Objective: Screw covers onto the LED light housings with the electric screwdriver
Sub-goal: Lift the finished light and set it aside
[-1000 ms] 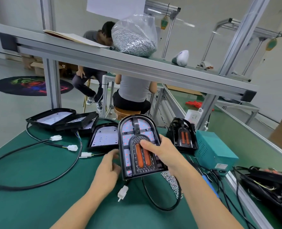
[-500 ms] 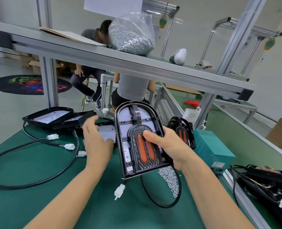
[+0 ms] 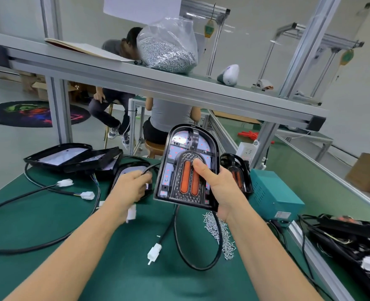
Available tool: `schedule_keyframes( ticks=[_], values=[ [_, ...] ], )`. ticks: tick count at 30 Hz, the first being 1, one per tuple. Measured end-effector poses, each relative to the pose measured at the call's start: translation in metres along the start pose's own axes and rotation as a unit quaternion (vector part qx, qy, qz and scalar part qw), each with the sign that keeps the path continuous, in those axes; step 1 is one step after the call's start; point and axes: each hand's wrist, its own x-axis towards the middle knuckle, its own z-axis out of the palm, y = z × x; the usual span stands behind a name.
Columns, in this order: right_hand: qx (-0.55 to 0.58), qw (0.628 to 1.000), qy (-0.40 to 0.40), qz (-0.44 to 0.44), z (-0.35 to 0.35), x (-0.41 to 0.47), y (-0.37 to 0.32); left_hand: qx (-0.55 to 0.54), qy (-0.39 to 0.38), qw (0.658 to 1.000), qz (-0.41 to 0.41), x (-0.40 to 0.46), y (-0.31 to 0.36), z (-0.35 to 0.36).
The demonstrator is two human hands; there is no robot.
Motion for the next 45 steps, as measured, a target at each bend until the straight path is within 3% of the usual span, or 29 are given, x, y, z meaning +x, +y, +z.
schedule_keyframes(
  ticks=[3, 5, 9, 11, 16, 19, 27, 37, 40, 45],
  values=[
    [0.041, 0.997, 0.057, -0.015, 0.002, -0.001, 0.000, -0.243, -0.126, 0.959, -0.071, -0.015, 0.008, 0.003],
    [0.069, 0.993, 0.097, -0.023, 0.001, -0.002, 0.000, -0.304, -0.196, 0.930, -0.070, -0.023, 0.012, 0.007],
    [0.097, 0.980, 0.167, -0.045, -0.011, -0.008, 0.000, -0.165, -0.255, 0.953, 0.003, -0.038, 0.023, 0.038],
    [0.110, 0.976, 0.182, -0.049, -0.020, -0.013, 0.000, -0.115, -0.227, 0.967, -0.001, -0.043, 0.030, 0.060],
    [0.096, 0.971, 0.211, -0.060, -0.046, -0.025, -0.006, -0.112, -0.123, 0.986, -0.006, -0.050, 0.039, 0.113],
    [0.080, 0.966, 0.236, -0.075, -0.065, -0.034, -0.012, -0.123, -0.118, 0.985, -0.019, -0.050, 0.041, 0.138],
    [0.032, 0.939, 0.311, -0.141, -0.136, -0.072, -0.035, -0.124, -0.211, 0.967, -0.070, -0.047, 0.043, 0.222],
    [0.022, 0.868, 0.460, -0.184, -0.251, -0.122, -0.044, -0.133, -0.319, 0.928, -0.137, -0.081, 0.038, 0.351],
    [0.032, 0.836, 0.516, -0.182, -0.289, -0.140, -0.050, -0.102, -0.361, 0.920, -0.113, -0.093, 0.039, 0.388],
    [0.004, 0.791, 0.588, -0.172, -0.346, -0.169, -0.052, 0.045, -0.446, 0.894, -0.016, -0.118, 0.022, 0.426]
  ],
)
